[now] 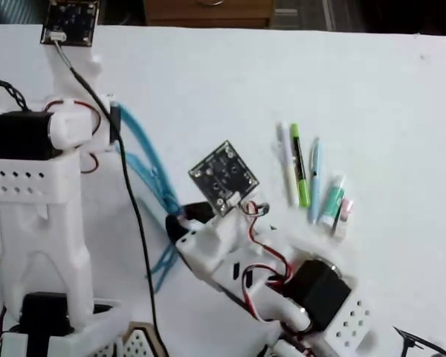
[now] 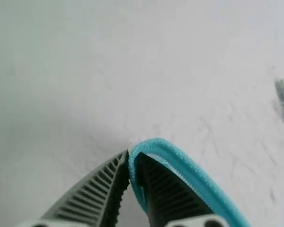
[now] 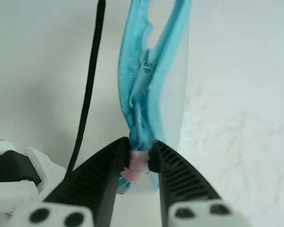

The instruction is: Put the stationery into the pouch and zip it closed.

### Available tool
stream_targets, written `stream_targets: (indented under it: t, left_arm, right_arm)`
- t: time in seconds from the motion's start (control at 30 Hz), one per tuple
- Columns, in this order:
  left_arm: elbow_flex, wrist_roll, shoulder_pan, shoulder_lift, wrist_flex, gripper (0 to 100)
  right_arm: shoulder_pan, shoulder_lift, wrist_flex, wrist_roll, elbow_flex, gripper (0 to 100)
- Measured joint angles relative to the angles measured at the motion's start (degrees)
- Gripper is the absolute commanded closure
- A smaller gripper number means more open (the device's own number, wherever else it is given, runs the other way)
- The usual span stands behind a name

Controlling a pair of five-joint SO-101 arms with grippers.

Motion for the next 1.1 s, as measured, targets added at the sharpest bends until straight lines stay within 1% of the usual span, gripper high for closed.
stream_targets:
  t: [0.33, 0.43, 0.5, 0.63, 0.7, 0.87, 0.97, 1.1]
  left_arm:
    - [0.0, 0.0, 0.18, -0.18, 0.26, 98]
    - [0.0, 0.0, 0.18, -0.18, 0.26, 98]
    - [0.0, 0.0, 0.44, -0.09, 0.0, 98]
    - [0.0, 0.0, 0.97, -0.09, -0.09, 98]
    - [0.0, 0.0, 0.97, -0.09, -0.09, 98]
    - [0.0, 0.0, 1.58, -0.09, -0.09, 98]
    - [0.0, 0.0, 3.16, -0.09, -0.09, 98]
    - [0.0, 0.0, 4.22, -0.09, -0.09, 98]
  right_arm:
    - [0.18, -6.86, 6.68, 5.27, 6.15, 98.1]
    - [0.18, -8.53, 5.71, 5.89, 6.15, 97.1]
    - [0.09, -9.49, 3.52, 5.98, 6.15, 90.6]
    - [0.0, -11.6, 2.11, 5.98, 5.27, 70.5]
    - [0.0, -12.92, 1.93, 5.45, 3.96, 65.5]
    - [0.09, -12.75, -1.05, 4.84, 3.08, 67.2]
    - [0.0, -11.52, -3.78, 4.57, 3.08, 67.2]
    - [-0.26, -5.63, -7.91, 1.14, 2.73, 67.3]
